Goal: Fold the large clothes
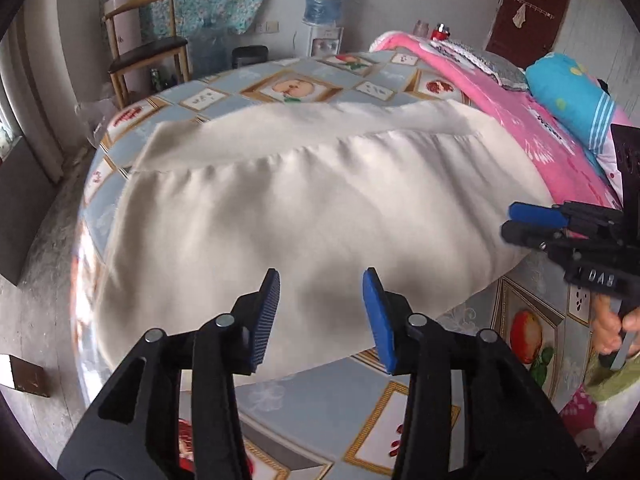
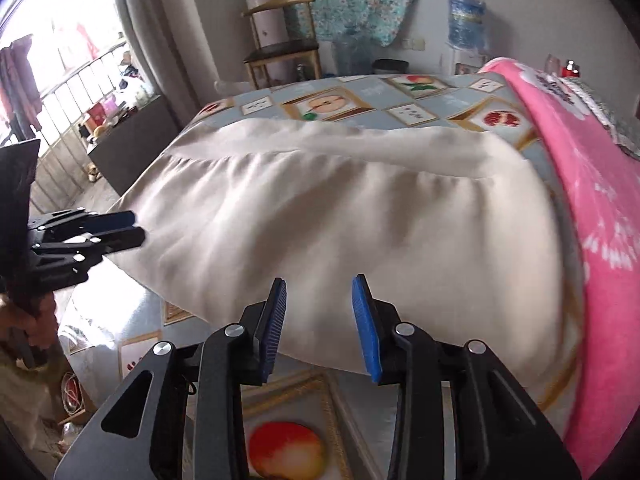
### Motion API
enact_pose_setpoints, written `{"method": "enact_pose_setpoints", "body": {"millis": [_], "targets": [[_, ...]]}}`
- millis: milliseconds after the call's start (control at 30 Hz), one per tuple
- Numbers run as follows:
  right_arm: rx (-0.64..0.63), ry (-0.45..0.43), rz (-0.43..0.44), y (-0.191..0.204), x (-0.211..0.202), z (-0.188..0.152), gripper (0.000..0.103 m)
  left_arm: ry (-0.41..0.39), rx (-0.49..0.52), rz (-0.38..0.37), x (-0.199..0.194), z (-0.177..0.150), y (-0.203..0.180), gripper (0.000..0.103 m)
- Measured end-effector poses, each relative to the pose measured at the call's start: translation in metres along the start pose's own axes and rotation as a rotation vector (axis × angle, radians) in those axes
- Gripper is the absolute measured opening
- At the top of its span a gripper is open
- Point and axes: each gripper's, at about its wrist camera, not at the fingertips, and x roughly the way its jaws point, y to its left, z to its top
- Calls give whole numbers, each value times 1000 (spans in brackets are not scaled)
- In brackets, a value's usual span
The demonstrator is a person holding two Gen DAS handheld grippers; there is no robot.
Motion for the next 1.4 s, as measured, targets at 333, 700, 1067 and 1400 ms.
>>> {"method": "enact_pose_setpoints", "body": {"millis": [333, 700, 1067, 1400], "targets": [[-48, -61, -177, 12, -32, -23, 34, -62, -63, 51, -17, -17, 10, 50], [36, -97, -235, 20, -47, -38, 70, -100, -177, 70, -43, -38, 28, 71], [166, -178, -203, 50, -112, -70, 95, -260, -176, 203, -126, -72, -15, 95], [160, -207, -362, 57, -138, -79, 97, -280, -164, 376, -149, -77, -48, 95]]}}
